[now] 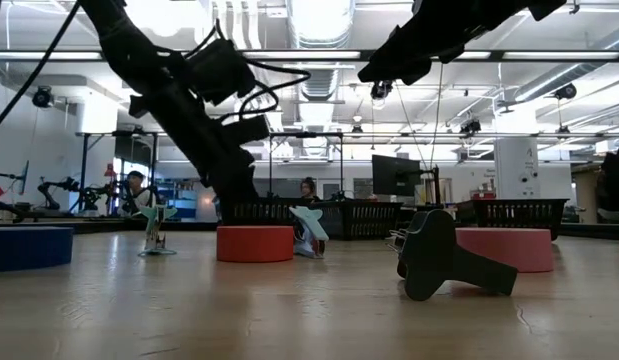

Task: Pick and place Stapler, Stapler remover, tape
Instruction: Put the green stapler into the left black basket, then put the yellow stapler into the left black basket

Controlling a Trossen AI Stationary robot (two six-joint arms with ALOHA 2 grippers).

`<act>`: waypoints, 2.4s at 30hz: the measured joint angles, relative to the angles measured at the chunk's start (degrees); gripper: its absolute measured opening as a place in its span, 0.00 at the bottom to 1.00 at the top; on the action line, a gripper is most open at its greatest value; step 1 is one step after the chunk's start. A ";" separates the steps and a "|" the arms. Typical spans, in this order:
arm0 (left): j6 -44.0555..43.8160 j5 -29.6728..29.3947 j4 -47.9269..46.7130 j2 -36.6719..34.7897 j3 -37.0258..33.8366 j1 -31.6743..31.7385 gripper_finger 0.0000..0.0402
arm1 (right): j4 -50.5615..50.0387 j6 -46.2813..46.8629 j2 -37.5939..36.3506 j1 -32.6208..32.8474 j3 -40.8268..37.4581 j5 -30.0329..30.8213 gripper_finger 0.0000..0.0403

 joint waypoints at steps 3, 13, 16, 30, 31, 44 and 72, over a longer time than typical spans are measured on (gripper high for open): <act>0.10 -2.70 0.04 -0.29 0.03 0.00 0.38 | -0.01 0.08 0.02 -0.01 -0.02 0.02 0.48; 1.89 -1.29 0.02 -1.74 3.84 -1.88 0.45 | 0.01 0.19 0.04 0.01 -0.17 0.02 0.48; 2.30 -0.50 -0.01 -2.54 5.53 -3.36 0.45 | 0.03 0.19 0.04 0.01 -0.45 0.02 0.48; 5.93 9.13 -0.14 -3.91 8.23 -15.35 0.44 | -2.07 10.89 0.04 0.43 -3.61 -0.02 0.48; 6.05 9.13 -0.17 -3.91 8.15 -16.07 0.44 | -2.89 12.38 0.04 0.78 -3.61 -0.02 0.48; 6.85 9.05 -0.50 -3.91 7.98 -17.94 0.44 | -13.61 47.13 1.08 19.43 -3.67 0.84 0.48; 18.37 6.23 -0.31 -3.87 10.34 -17.77 0.44 | -44.97 102.65 24.33 34.82 17.25 -9.04 0.48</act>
